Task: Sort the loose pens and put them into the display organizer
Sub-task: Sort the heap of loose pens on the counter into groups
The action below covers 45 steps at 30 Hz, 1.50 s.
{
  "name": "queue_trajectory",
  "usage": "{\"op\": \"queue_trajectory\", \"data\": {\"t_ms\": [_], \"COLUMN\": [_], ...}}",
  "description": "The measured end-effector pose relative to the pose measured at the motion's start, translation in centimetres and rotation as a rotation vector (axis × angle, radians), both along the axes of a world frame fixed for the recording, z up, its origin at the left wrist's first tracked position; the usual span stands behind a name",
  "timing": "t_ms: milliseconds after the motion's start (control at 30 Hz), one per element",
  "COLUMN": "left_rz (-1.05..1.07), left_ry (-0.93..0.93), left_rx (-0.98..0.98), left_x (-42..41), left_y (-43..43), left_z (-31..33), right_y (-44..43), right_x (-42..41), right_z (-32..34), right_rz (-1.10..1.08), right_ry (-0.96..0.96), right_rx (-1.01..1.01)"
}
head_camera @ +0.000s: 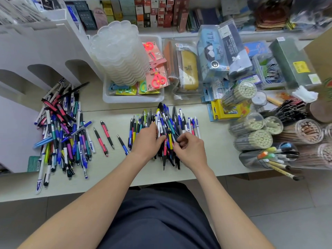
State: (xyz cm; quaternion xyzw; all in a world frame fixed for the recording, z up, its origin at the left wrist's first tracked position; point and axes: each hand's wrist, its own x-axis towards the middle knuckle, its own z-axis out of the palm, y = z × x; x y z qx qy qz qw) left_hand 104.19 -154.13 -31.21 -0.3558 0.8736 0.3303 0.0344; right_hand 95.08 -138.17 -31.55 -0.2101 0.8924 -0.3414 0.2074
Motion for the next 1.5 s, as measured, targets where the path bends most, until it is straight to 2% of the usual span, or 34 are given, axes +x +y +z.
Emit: {"op": "queue_trajectory", "data": {"t_ms": [133,267,433,733,867,1067,1200,1400,1500], "left_rz": [0.05,0.077,0.111,0.167,0.137,0.117,0.095,0.108,0.107], "left_ry": [0.026,0.014,0.004,-0.032,-0.094,-0.247,-0.297,-0.246,-0.181], "left_rx": [0.049,0.108,0.19,0.288,0.268,0.324,0.3,0.36,0.387], "left_x": [0.0,0.1,0.3,0.8,1.5,1.7,1.8,1.6,1.4], "left_y": [0.3,0.2,0.4,0.4,0.1,-0.1,-0.3,-0.8,-0.6], "left_z": [-0.2,-0.1,-0.2,0.2,0.1,1.6,2.8,2.2,1.6], "right_y": [0.5,0.1,-0.9,-2.3,-2.7,-3.3,-3.5,-1.8,-0.2], "right_x": [0.5,0.8,2.1,3.7,4.2,4.8,4.3,0.0,-2.5], "right_z": [0.2,0.5,0.4,0.2,0.3,0.6,1.6,5.4,7.0], "right_rz": [-0.027,0.132,0.195,0.182,0.277,0.289,0.262,0.211,0.099], "right_ry": [-0.098,-0.174,-0.098,0.069,0.186,0.183,0.081,-0.306,-0.352], "right_rx": [0.052,0.211,0.359,0.365,0.48,0.505,0.431,0.386,0.298]}}
